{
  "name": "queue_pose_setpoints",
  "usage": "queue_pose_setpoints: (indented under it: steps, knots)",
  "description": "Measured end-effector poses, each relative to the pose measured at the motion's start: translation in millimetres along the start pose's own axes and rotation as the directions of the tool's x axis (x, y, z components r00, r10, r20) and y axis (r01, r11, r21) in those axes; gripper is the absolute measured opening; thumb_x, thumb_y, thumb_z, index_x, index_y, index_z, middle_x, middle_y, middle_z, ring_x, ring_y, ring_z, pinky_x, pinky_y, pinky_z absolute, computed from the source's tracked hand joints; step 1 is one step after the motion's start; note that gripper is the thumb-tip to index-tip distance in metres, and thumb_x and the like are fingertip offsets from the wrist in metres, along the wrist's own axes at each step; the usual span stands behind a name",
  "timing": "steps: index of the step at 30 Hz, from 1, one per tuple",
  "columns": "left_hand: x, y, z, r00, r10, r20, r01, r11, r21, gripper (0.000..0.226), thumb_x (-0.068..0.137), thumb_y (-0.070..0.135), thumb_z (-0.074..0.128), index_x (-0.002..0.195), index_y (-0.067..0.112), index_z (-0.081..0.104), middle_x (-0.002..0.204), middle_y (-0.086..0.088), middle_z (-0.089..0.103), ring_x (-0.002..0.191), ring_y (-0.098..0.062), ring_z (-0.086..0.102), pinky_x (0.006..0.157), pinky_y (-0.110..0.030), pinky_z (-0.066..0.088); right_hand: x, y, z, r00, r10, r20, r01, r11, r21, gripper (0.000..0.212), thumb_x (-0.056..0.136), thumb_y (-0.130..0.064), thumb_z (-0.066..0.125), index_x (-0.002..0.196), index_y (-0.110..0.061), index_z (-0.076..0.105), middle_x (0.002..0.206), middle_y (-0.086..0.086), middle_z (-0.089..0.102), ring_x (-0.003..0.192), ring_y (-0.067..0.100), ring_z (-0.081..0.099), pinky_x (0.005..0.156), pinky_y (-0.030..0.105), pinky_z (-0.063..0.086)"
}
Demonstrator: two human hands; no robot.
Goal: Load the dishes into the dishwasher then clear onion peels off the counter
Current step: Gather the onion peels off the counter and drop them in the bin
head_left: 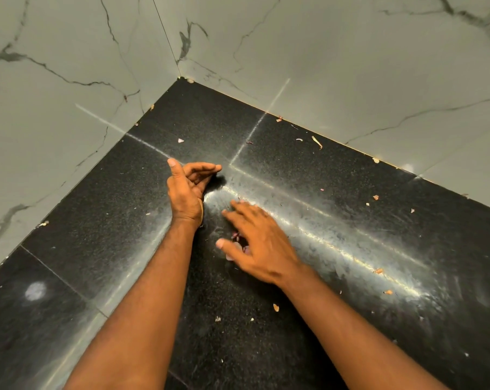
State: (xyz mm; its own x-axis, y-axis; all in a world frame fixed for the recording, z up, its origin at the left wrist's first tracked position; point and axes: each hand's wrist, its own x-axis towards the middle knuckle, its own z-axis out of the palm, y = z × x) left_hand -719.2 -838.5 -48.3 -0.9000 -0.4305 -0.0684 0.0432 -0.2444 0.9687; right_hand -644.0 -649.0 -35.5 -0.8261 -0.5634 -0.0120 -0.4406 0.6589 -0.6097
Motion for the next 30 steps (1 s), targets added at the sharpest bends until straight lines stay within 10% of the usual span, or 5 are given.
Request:
queue_pose_setpoints:
  steps: [6, 19, 25, 27, 30]
  knots:
    - [-1.6, 2.1, 1.8, 1.000, 0.005, 0.001, -0.005, 1.000, -0.012, 0.081, 0.106, 0.056, 0.018, 0.090, -0.002, 0.071, 0.097, -0.032, 0.073, 0.104, -0.046, 0.071, 0.102, -0.053, 0.055, -11.1, -8.9, 21.4, 0.958, -0.265, -0.106, 0.250, 0.958, -0.137, 0.030, 0.101, -0.040, 0.061, 0.117, -0.015, 0.064, 0.127, 0.005, 0.057, 0.115, 0.025, 0.054, 0.095, 0.039, 0.047]
    - [-4.1, -0.1, 3.5, 0.998, 0.043, 0.049, -0.048, 0.994, 0.101, 0.072, 0.110, 0.050, 0.023, 0.083, 0.007, 0.074, 0.088, -0.023, 0.076, 0.093, -0.039, 0.074, 0.085, -0.037, 0.060, -25.1, 18.4, 20.2, 0.929, -0.319, -0.190, 0.271, 0.932, -0.241, 0.028, 0.106, -0.040, 0.058, 0.090, -0.016, 0.060, 0.089, 0.001, 0.056, 0.079, 0.018, 0.049, 0.068, 0.032, 0.045]
    - [-28.9, -5.7, 8.8, 0.947, 0.001, 0.320, -0.222, 0.722, 0.655, 0.066, 0.106, 0.060, 0.020, 0.130, 0.026, 0.070, 0.135, -0.005, 0.069, 0.128, -0.012, 0.060, 0.114, -0.022, 0.039, -28.5, 15.4, 8.9, 0.936, 0.046, -0.349, 0.012, 0.987, 0.162, 0.027, 0.089, -0.028, 0.069, 0.069, -0.024, 0.051, 0.066, -0.009, 0.050, 0.062, 0.010, 0.047, 0.061, 0.029, 0.040]
    - [-49.0, -11.2, 12.4, 0.861, -0.101, 0.499, -0.431, 0.378, 0.820, 0.073, 0.102, 0.060, 0.008, 0.157, 0.026, 0.042, 0.166, -0.001, 0.034, 0.155, -0.010, 0.025, 0.126, -0.025, 0.011, -28.4, 8.8, -7.3, 0.888, 0.366, -0.279, -0.163, 0.818, 0.551, 0.028, 0.082, -0.029, 0.071, 0.061, -0.024, 0.053, 0.058, -0.012, 0.047, 0.054, 0.003, 0.042, 0.055, 0.026, 0.035]
    - [-85.2, -11.9, 13.3, 0.809, -0.147, 0.570, -0.537, 0.210, 0.817, 0.067, 0.106, 0.053, 0.009, 0.165, 0.023, 0.018, 0.172, 0.005, 0.007, 0.159, -0.010, 0.002, 0.130, -0.033, 0.001, -40.7, 3.3, -26.9, 0.772, 0.636, 0.024, -0.106, 0.091, 0.990, 0.025, 0.078, -0.021, 0.072, 0.060, -0.021, 0.054, 0.054, -0.003, 0.043, 0.041, 0.006, 0.031, 0.041, 0.023, 0.022]
